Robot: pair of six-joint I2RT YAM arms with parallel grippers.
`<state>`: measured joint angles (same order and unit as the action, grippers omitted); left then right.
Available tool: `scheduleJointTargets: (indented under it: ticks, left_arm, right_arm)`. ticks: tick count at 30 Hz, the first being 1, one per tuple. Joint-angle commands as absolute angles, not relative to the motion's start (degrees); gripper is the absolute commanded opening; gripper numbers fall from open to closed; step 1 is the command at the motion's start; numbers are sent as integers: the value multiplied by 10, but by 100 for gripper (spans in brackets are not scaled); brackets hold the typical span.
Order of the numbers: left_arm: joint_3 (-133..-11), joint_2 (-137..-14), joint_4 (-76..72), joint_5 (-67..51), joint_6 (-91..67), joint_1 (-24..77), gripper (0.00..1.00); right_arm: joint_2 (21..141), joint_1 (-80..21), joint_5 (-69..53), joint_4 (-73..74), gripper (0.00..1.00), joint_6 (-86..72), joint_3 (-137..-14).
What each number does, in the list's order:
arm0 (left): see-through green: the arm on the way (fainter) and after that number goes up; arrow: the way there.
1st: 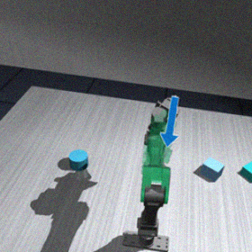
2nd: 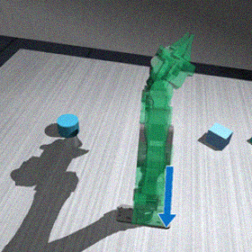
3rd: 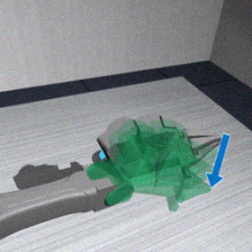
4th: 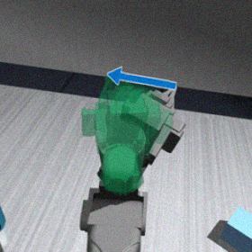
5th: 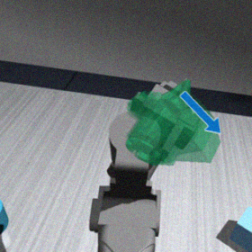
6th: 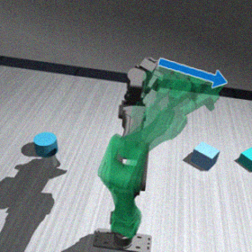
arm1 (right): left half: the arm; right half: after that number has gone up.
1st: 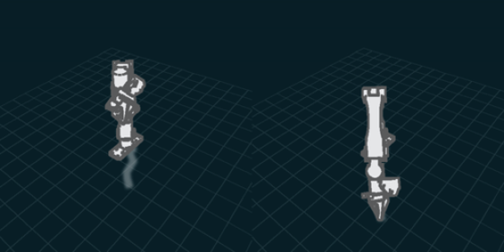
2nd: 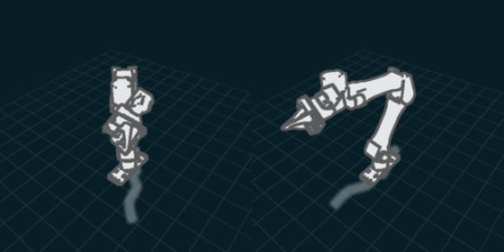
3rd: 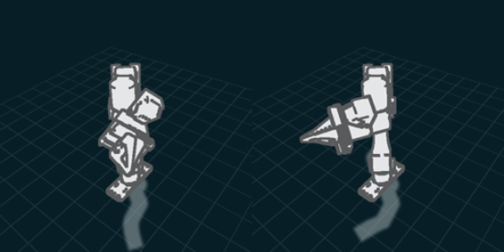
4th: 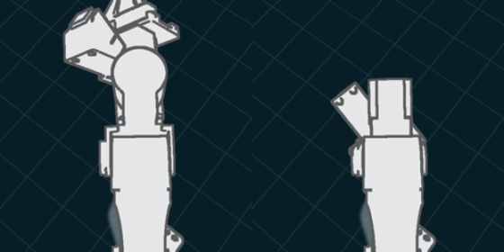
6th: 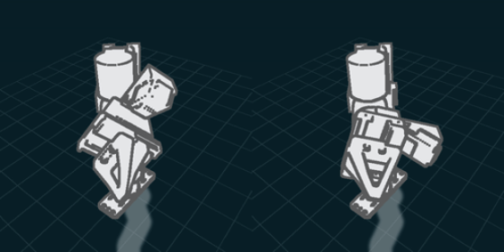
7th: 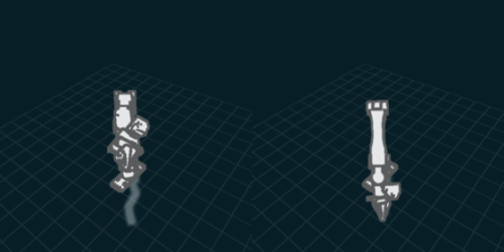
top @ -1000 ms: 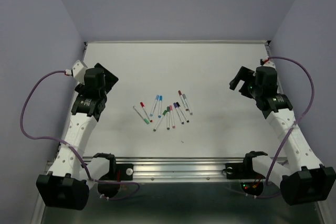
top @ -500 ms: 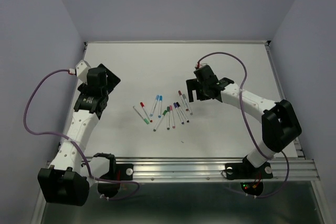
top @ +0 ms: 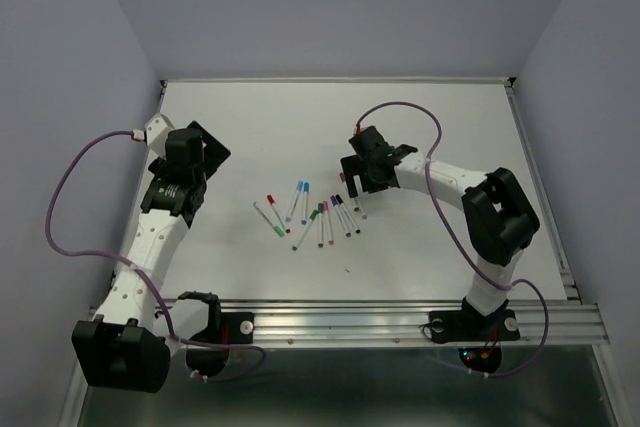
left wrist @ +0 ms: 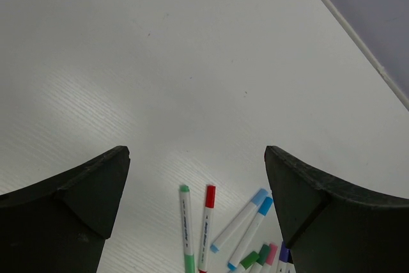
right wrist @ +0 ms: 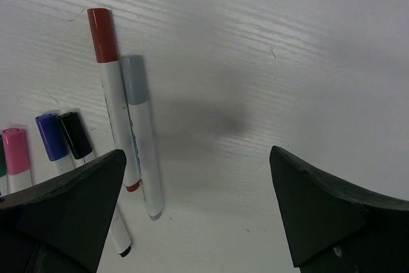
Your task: Open the pen caps
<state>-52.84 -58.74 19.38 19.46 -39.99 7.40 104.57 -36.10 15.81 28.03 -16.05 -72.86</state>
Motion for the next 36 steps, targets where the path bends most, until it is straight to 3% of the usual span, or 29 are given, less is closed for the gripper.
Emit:
scheduleJointTargets:
  ticks: [1,29,36]
  left_arm:
    - [-520,-576,176,196,-388,72,99]
    - [-523,-576,172,197,-384,72,99]
    - [-522,-576,173,199,-384,72,99]
  right_arm:
    - [1054,-366,185,274,100,-155,-761]
    - [1098,-371,149,274,100,-158,-743]
    - [1108,-371,125,272,84,-163,-737]
